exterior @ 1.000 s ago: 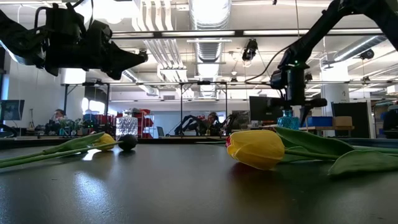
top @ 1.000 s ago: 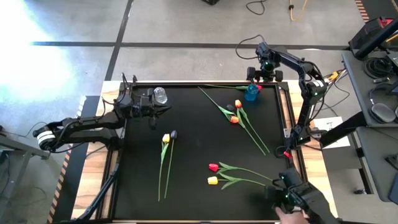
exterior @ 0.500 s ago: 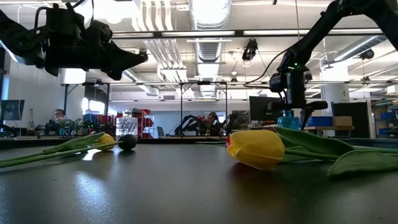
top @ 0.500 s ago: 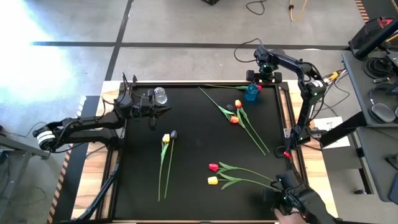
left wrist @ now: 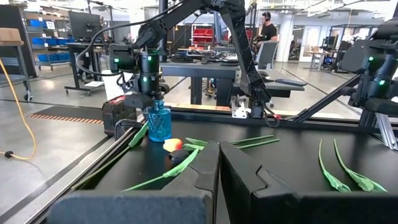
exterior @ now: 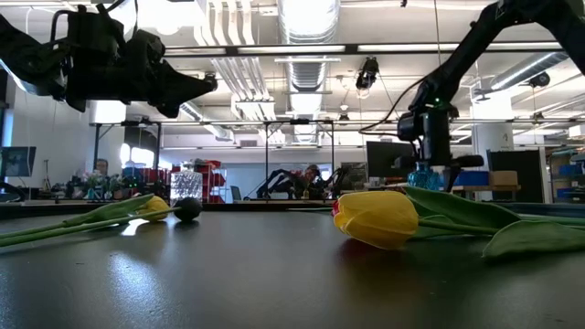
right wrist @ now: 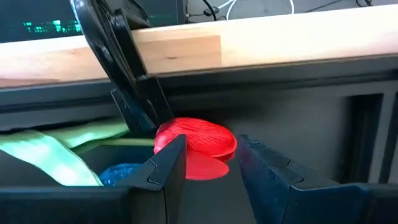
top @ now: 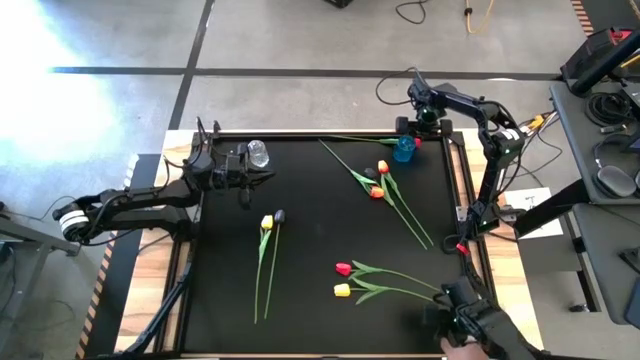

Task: Sort flowers into vase by color
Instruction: Put the top red tulip into the blue vase

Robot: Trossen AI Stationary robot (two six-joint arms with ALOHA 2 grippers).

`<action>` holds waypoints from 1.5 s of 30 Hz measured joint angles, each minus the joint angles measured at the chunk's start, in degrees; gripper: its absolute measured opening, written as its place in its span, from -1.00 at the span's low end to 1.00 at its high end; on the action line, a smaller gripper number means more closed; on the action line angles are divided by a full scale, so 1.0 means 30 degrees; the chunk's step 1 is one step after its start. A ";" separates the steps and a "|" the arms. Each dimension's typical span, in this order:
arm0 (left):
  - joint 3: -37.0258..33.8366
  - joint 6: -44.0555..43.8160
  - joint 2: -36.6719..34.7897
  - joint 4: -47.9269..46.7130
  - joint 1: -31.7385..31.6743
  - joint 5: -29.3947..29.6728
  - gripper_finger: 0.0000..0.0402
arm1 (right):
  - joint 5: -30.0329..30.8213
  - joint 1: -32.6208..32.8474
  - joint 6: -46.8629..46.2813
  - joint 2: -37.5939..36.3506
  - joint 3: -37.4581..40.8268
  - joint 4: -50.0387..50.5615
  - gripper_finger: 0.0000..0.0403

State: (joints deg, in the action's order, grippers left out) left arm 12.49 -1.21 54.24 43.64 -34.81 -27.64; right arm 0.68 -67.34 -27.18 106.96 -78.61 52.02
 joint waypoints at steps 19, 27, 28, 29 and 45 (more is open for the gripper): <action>0.0000 0.0000 0.0000 0.0000 -0.0007 0.0000 -1.00 | 0.0119 0.0131 0.1746 -0.0390 -0.0175 -0.0463 -0.93; 0.0118 -0.0096 0.0000 -0.0058 -0.0022 0.0007 -1.00 | 0.0337 0.0982 0.2685 -0.2470 -0.1604 -0.0592 -0.94; 0.0268 -0.0273 0.0000 -0.0071 -0.0022 0.0009 -1.00 | 0.0457 0.1202 0.2923 -0.2829 -0.1846 -0.0683 -0.94; 0.0451 -0.0412 0.0019 -0.0116 -0.0022 0.0010 -1.00 | 0.0728 0.1453 0.3152 -0.3171 -0.2086 -0.0809 -0.94; 0.7575 0.2452 0.5063 -0.6869 -0.0022 0.0029 -0.77 | 0.2632 0.9159 0.8991 -0.7909 -0.3095 -0.5260 -0.94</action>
State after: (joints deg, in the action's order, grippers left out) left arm 35.22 6.14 69.43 23.03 -34.87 -27.55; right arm 8.58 -39.86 -0.21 83.23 -87.90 36.24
